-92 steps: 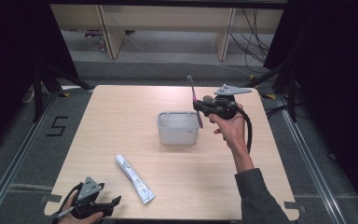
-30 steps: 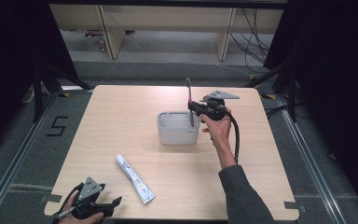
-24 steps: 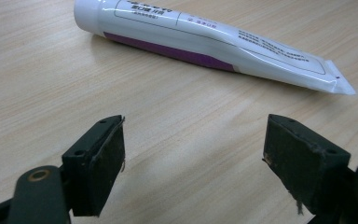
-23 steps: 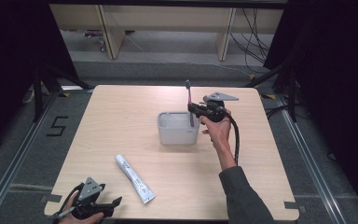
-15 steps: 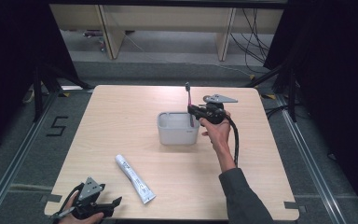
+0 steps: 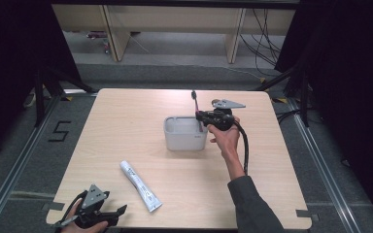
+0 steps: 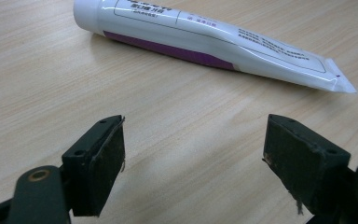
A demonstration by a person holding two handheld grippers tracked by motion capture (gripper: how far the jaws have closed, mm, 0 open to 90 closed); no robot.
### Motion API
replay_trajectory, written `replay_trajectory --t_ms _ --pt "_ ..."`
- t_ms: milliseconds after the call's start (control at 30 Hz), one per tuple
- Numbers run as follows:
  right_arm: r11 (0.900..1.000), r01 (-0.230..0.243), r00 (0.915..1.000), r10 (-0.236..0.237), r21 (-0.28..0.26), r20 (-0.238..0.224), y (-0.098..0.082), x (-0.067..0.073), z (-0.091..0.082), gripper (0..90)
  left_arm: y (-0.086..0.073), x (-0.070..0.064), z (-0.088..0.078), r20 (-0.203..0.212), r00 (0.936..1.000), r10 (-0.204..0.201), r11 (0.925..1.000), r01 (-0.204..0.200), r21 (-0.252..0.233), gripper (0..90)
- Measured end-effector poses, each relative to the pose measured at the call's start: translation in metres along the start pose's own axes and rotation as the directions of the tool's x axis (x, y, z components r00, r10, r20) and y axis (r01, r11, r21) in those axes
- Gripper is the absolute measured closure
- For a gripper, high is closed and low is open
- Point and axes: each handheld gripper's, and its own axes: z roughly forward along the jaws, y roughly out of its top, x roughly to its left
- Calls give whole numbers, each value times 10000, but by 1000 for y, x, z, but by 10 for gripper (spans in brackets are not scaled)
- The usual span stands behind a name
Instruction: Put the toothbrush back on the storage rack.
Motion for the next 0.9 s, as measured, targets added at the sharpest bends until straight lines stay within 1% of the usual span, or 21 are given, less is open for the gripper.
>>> replay_trajectory --t_ms 67,100,133,167,233,300,333,367,400,433,467,567,600,667,700,733,767,800,833,867,900 --pt "9993 364 9993 -364 -72 27 0 -2 0 803 0 0 0 0 10000 -21 10000 21 17 199" --pt "9999 129 9998 -128 -69 129 0 -1 -2 802 0 0 0 0 10000 -21 10000 21 17 200" --pt "9999 100 9998 -98 -102 184 0 0 -3 802 0 1 0 3 10000 93 9999 -93 127 199" --pt "9997 246 9996 -247 59 123 0 -2 -3 803 0 0 0 -5 10000 -14 10000 14 -4 199" --pt "9993 385 9991 -384 -29 180 0 -3 -4 803 0 0 0 17 10000 11 10000 -11 43 200" --pt "9996 265 9994 -266 27 220 -2 -3 -5 803 0 0 0 -1 10000 -2 10000 2 31 199" --pt "9998 191 9995 -192 54 240 -2 -3 -5 803 0 1 0 -22 9999 108 9999 -107 111 200" --pt "9996 268 9995 -270 121 186 -2 -4 -6 800 0 2 -1 -51 9999 140 9998 -139 157 199" --pt "9998 51 9997 -56 215 232 -3 -3 -7 794 0 1 0 -43 10000 36 10000 -36 86 200" --pt "9987 501 9979 -502 34 416 -4 -6 -7 780 0 2 0 -38 10000 50 10000 -50 17 199" --pt "9998 130 9994 -134 134 325 -5 -4 -8 771 0 2 0 -38 10000 46 10000 -46 22 199" --pt "9994 340 9988 -344 117 337 -5 -7 -11 740 0 2 -1 -45 10000 60 9999 -59 102 200" --pt "9997 188 9992 -195 180 351 -5 -6 -12 716 0 2 0 -50 10000 36 10000 -36 5 200" --pt "9995 222 9987 -231 204 448 -5 -7 -16 666 0 2 0 -38 10000 33 10000 -32 43 200" --pt "9998 100 9988 -110 189 487 -5 -6 -17 653 0 2 0 -35 10000 26 10000 -26 36 200" --pt "9994 297 9984 -305 178 474 -5 -7 -19 632 -1 2 0 -42 10000 35 10000 -35 49 200" --pt "9993 219 9984 -235 304 524 -6 -6 -23 607 0 2 -1 -55 10000 39 10000 -39 69 200" --pt "9987 433 9978 -445 258 488 -6 -6 -25 591 0 3 -1 -86 9999 110 9999 -109 133 199" --pt "9983 500 9968 -517 292 615 -6 -6 -28 580 -1 2 0 -69 10000 29 10000 -29 43 200" --pt "9989 420 9971 -431 185 628 -7 -4 -30 572 -1 2 0 -66 10000 36 10000 -36 42 199" --pt "9976 668 9963 -675 154 523 -7 -6 -32 556 -1 2 0 -68 10000 35 10000 -34 46 200"
